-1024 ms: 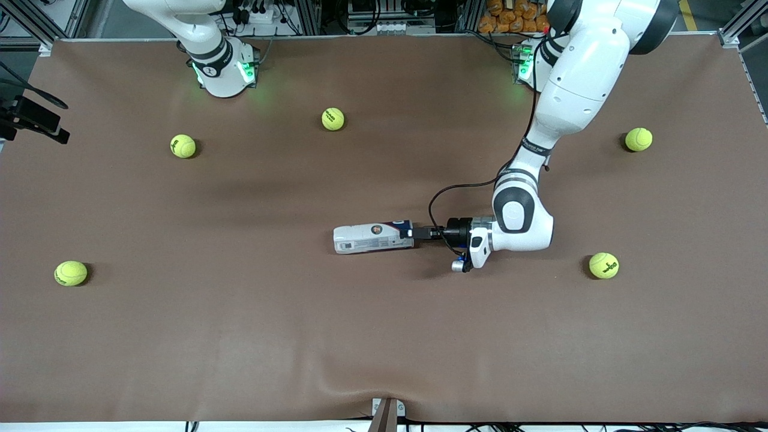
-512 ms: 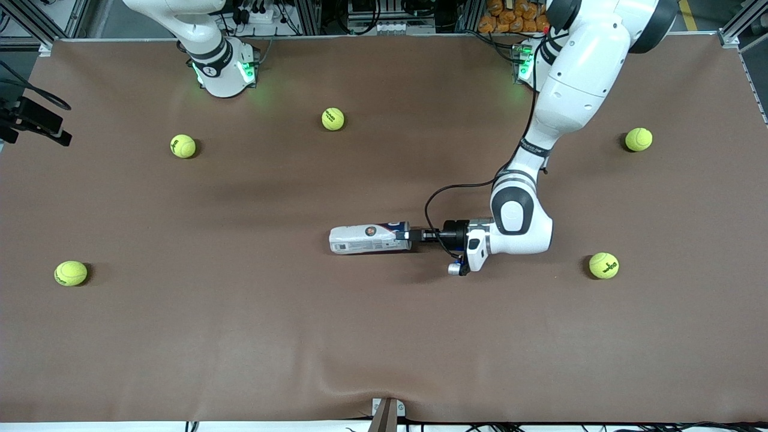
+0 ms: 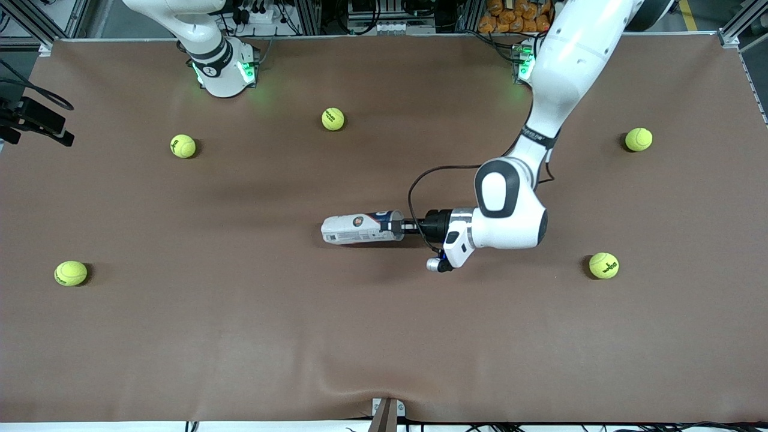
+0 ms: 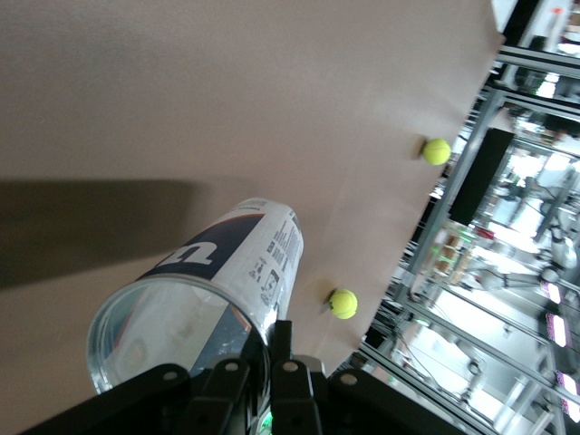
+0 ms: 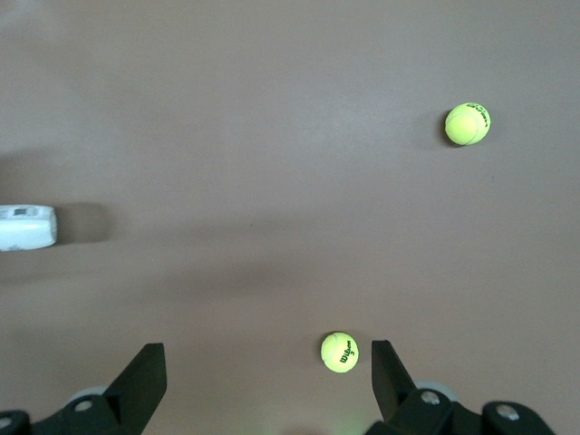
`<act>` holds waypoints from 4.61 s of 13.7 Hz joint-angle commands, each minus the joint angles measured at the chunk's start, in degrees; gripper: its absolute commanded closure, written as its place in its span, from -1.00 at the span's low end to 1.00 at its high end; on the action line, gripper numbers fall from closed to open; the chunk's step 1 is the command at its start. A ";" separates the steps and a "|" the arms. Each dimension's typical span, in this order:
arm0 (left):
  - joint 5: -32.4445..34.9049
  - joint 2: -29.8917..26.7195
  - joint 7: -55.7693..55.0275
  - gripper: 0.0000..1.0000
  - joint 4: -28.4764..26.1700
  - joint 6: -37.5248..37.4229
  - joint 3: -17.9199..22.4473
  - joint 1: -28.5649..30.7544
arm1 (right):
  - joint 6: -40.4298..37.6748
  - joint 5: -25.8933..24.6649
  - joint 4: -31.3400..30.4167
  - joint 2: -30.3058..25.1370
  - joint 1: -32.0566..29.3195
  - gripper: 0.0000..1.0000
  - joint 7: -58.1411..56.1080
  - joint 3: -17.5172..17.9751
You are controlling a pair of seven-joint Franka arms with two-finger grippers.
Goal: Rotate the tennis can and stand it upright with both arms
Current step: 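Lift and rotate the can upright with the left gripper, then lower the upright can onto the table with the left gripper, then open the left gripper and withdraw it from the can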
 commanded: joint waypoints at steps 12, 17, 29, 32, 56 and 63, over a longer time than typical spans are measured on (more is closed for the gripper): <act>66.34 -7.20 -64.39 1.00 14.61 -20.20 0.84 -17.61 | -0.49 0.91 1.07 0.28 0.34 -1.00 1.04 -0.28; 70.43 -4.75 -66.44 1.00 17.94 -23.83 1.46 -21.39 | -0.67 0.91 1.07 0.20 1.14 -1.00 1.13 -0.11; 70.08 -0.07 -66.00 1.00 18.21 -16.80 0.84 -22.11 | -0.58 0.91 1.07 0.20 0.96 -1.00 1.04 -0.28; 69.82 0.54 -65.74 1.00 18.13 -15.23 0.75 -22.11 | -0.58 0.91 1.07 0.20 0.96 -1.00 1.04 -0.28; 69.82 -7.63 -57.41 -1.00 18.04 -15.82 1.11 -12.55 | -0.58 0.82 0.99 0.28 0.61 -1.00 0.95 -0.37; 69.82 -10.88 -41.33 -1.00 17.69 -19.43 1.02 1.08 | -0.50 0.82 0.99 0.37 0.61 -1.00 0.95 -0.37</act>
